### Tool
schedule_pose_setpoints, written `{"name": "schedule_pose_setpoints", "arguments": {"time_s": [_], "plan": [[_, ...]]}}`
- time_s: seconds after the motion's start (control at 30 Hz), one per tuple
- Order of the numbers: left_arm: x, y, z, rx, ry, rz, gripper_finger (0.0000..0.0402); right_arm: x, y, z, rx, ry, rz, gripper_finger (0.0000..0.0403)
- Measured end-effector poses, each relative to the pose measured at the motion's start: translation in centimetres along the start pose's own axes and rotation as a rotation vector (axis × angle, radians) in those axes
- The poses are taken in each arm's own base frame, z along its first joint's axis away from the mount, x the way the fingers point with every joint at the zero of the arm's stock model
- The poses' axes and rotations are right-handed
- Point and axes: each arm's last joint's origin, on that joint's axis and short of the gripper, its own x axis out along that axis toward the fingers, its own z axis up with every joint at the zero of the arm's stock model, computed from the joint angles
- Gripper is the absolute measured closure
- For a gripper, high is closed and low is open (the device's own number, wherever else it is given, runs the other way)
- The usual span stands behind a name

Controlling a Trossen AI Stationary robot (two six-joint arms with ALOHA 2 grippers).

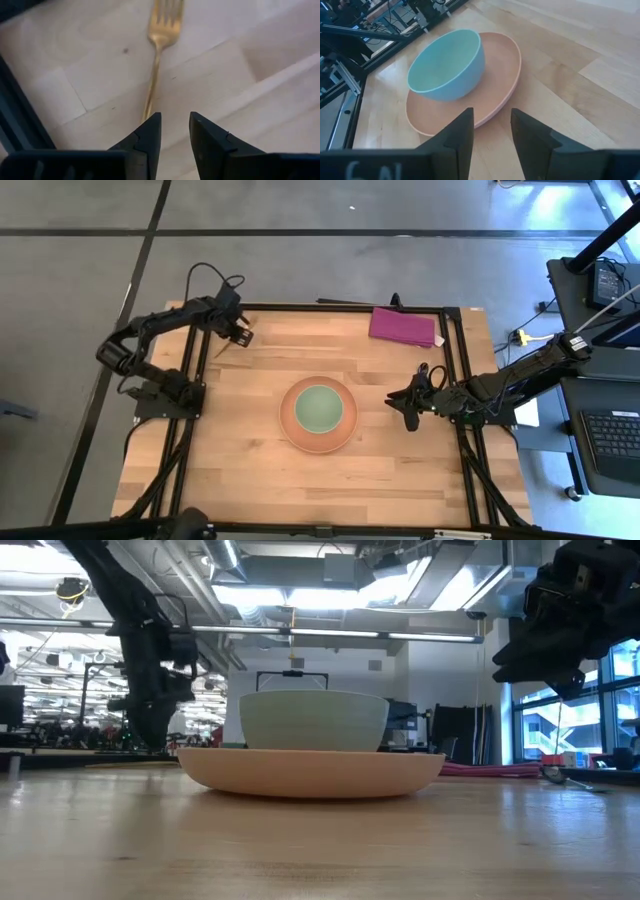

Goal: Set table place
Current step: Put the golden fork on the left side of the orange plate

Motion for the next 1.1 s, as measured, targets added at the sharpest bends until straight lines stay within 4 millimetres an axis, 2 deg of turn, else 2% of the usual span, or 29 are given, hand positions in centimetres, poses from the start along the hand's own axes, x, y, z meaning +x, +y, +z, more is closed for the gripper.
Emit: {"name": "schedule_pose_setpoints", "arguments": {"time_s": [0.2,0.33,0.7,1.1], "plan": [[0.2,-0.1,1.3,0.007,-0.045,0.096,0.0308,0.0,0.0,0.0,0.001,-0.001,0.001,0.0272],[0.4,0.3,1.5,-0.012,-0.024,0.043,0.0308,0.0,0.0,0.0,0.001,-0.001,0.001,0.0272],[3.2,0.3,2.6,-0.008,0.099,0.055,0.0308,0.0,0.0,0.0,0.005,-0.004,0.0,0.0272],[3.7,0.0,3.2,-0.031,0.143,0.057,0.0308,0.0,0.0,0.0,0.004,-0.004,0.001,0.0272]]}}
